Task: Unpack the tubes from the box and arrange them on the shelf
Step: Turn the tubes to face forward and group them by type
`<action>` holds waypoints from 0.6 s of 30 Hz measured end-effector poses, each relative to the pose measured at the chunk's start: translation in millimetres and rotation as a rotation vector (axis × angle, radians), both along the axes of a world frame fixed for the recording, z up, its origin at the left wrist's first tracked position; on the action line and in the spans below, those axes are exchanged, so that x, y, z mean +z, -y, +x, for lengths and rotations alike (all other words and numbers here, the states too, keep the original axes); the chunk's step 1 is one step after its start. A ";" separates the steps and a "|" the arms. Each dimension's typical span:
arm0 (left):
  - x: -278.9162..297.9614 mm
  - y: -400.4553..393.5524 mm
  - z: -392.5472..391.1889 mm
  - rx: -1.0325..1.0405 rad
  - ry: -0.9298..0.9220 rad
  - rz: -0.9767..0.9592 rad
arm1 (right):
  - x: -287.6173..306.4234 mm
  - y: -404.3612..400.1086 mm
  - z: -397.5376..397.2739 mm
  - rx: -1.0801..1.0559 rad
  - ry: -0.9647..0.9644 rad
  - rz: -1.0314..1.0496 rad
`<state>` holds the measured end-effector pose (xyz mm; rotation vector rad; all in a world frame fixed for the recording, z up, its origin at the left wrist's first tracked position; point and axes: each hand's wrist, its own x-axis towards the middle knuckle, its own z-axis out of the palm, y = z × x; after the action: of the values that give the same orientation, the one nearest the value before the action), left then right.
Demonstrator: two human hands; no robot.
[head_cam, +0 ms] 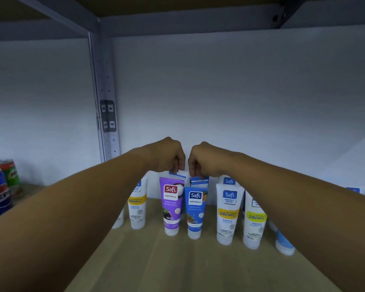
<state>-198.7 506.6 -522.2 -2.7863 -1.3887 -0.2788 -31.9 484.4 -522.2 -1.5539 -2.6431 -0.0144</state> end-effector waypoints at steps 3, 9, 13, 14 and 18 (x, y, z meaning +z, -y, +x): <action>0.7 -1.6 1.6 -0.021 -0.016 0.020 | -1.3 -1.8 1.8 0.002 -0.017 0.000; 5.3 1.1 -0.2 0.032 -0.069 0.010 | -0.5 -0.6 5.1 -0.018 -0.046 0.010; 13.4 2.6 3.1 0.180 0.075 0.191 | 5.2 -0.4 1.0 -0.114 -0.119 0.102; 15.2 4.7 6.2 0.245 0.108 0.210 | 4.9 -0.5 -1.0 -0.158 -0.124 0.099; 12.2 11.3 24.0 0.442 0.112 -0.040 | -2.2 -1.3 -10.0 -0.313 -0.152 -0.017</action>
<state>-174.7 495.3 -510.0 -2.4302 -1.9988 -0.3987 -41.9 485.7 -524.4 -1.8755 -2.2702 0.1048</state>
